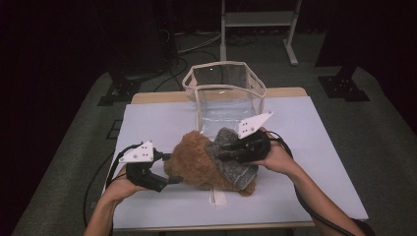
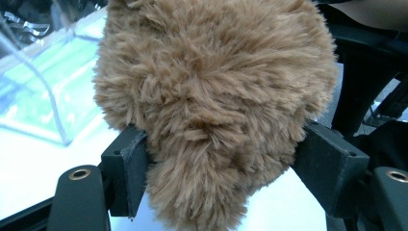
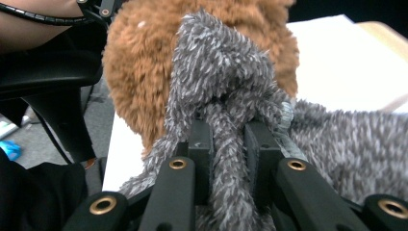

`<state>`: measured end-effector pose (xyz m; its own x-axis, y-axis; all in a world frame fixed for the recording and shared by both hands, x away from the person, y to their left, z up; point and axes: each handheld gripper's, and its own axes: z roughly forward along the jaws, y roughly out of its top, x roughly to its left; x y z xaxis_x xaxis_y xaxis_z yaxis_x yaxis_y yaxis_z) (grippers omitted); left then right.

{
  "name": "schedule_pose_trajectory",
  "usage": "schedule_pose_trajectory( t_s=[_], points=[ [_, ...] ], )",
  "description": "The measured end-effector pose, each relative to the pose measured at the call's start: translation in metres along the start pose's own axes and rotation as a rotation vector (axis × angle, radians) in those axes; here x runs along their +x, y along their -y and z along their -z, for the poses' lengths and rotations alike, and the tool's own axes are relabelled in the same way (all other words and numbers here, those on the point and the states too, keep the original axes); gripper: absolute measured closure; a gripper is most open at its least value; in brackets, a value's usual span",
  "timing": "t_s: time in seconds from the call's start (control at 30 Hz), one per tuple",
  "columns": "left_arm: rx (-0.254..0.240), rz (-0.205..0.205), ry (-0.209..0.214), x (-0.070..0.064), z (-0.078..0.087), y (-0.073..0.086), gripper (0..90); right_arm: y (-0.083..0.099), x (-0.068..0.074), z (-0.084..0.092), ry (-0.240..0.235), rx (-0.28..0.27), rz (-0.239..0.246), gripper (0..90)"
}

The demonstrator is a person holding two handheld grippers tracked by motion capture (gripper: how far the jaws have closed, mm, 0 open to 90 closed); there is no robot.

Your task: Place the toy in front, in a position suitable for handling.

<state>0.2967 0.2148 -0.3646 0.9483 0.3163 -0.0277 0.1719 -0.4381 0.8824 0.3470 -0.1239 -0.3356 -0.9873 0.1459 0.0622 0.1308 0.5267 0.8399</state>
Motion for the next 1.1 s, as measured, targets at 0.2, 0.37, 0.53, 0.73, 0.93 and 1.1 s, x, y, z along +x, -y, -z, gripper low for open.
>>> schedule_pose_trajectory(
  t_s=[0.2,0.37,0.53,0.73,0.93,1.1],
  points=[
    [-0.006,0.006,-0.041,0.001,0.010,0.012,25.1,0.005,0.001,-0.015,-0.017,0.018,0.001,75.7],
    [0.010,-0.007,-0.092,0.000,0.023,0.016,24.1,0.007,0.003,-0.031,-0.028,0.053,0.022,75.8],
    [-0.020,-0.044,-0.132,-0.006,0.020,0.007,23.7,0.003,0.008,-0.035,-0.010,0.066,0.037,75.7],
    [0.027,-0.109,-0.141,-0.009,0.006,-0.011,23.6,0.002,0.007,-0.021,0.018,0.077,0.036,75.5],
    [0.047,-0.117,-0.156,-0.010,0.011,-0.013,23.6,0.021,0.002,0.000,0.044,0.058,-0.020,75.3],
    [0.104,-0.131,-0.136,-0.014,0.006,-0.012,22.9,0.040,-0.005,0.017,0.064,0.030,-0.079,75.2]
  ],
)
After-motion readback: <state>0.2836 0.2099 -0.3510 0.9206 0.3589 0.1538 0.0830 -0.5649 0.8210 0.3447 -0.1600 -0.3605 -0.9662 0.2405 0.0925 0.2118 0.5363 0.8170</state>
